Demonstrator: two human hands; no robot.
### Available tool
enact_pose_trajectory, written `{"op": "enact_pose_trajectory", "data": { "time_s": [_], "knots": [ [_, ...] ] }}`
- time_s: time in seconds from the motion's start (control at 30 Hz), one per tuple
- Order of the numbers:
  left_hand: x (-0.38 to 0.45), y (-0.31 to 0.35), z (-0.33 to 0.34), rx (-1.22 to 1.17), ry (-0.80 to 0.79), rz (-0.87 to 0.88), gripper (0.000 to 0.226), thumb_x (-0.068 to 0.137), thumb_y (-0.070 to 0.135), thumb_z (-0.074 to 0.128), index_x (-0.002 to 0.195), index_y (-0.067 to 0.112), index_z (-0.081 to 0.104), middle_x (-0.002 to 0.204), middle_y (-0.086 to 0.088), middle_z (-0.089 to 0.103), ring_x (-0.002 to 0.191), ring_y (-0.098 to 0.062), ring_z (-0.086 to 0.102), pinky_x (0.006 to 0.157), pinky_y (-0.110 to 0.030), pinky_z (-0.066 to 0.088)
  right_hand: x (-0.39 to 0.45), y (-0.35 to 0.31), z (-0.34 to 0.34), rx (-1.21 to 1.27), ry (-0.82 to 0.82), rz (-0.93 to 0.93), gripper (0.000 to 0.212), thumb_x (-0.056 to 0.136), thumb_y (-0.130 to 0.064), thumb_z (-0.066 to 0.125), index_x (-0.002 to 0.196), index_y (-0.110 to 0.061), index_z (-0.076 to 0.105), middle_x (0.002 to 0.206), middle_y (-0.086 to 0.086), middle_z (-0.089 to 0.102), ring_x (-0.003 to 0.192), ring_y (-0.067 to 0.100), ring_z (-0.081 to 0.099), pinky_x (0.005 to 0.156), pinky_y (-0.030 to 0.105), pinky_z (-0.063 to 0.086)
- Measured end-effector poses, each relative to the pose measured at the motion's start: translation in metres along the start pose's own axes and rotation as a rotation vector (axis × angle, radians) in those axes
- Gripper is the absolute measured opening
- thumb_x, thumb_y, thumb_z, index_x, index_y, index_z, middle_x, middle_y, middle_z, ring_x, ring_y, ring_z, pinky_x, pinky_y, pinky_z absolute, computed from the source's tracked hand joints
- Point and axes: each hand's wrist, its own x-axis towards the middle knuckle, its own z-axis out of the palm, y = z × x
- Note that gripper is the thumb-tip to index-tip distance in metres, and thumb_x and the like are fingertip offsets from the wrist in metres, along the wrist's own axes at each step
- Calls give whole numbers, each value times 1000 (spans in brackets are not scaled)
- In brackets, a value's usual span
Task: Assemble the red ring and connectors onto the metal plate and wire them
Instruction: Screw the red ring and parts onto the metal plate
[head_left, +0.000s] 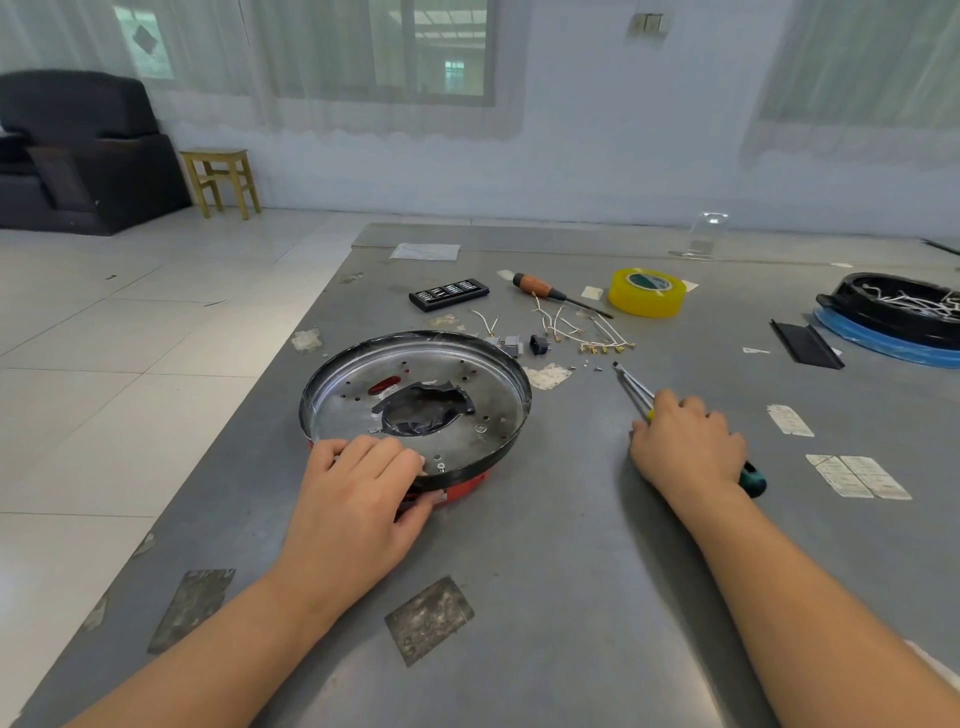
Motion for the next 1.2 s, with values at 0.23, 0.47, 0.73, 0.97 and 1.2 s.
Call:
{"op": "enact_pose_trajectory", "data": {
  "time_s": [0.23, 0.47, 0.73, 0.97, 1.2],
  "knots": [
    [0, -1, -1, 3, -21, -1, 24, 92, 43, 61, 91, 19, 66, 89, 7, 64, 84, -22, 62, 79, -38, 38, 5, 7, 6, -2, 69, -32, 23, 102, -32, 52, 116, -14, 55, 124, 15, 58, 117, 38, 53, 88, 44, 42],
    [3, 3, -8, -22, -27, -5, 29, 94, 46, 60, 91, 18, 69, 89, 7, 65, 86, -22, 65, 80, -37, 40, -4, 1, 7, -276, 205, -80, 11, 93, -22, 59, 104, -21, 62, 109, 8, 59, 104, 32, 48, 88, 40, 33],
    [8, 6, -25, -130, -65, -87, 52, 105, 58, 39, 88, 24, 74, 93, 13, 73, 101, -16, 69, 93, -40, 41, -19, -20, -16, 417, 401, -382, 32, 107, -29, 49, 131, -11, 57, 127, 12, 52, 82, 36, 63, 64, 46, 54],
    [17, 2, -35, -380, -34, -253, 40, 108, 47, 38, 114, 31, 74, 112, 21, 72, 113, -4, 65, 101, -37, 40, -48, -48, -42, 960, 37, -704, 29, 98, -22, 67, 126, -27, 66, 102, -9, 70, 74, 13, 70, 73, 20, 53],
    [25, -7, -32, -297, 65, -173, 38, 104, 28, 54, 141, 22, 64, 137, 7, 66, 128, -14, 61, 105, -35, 45, -57, -60, -70, 1145, -295, -809, 18, 85, -14, 82, 101, -13, 76, 89, -1, 77, 72, 24, 76, 64, 15, 53]
  ]
}}
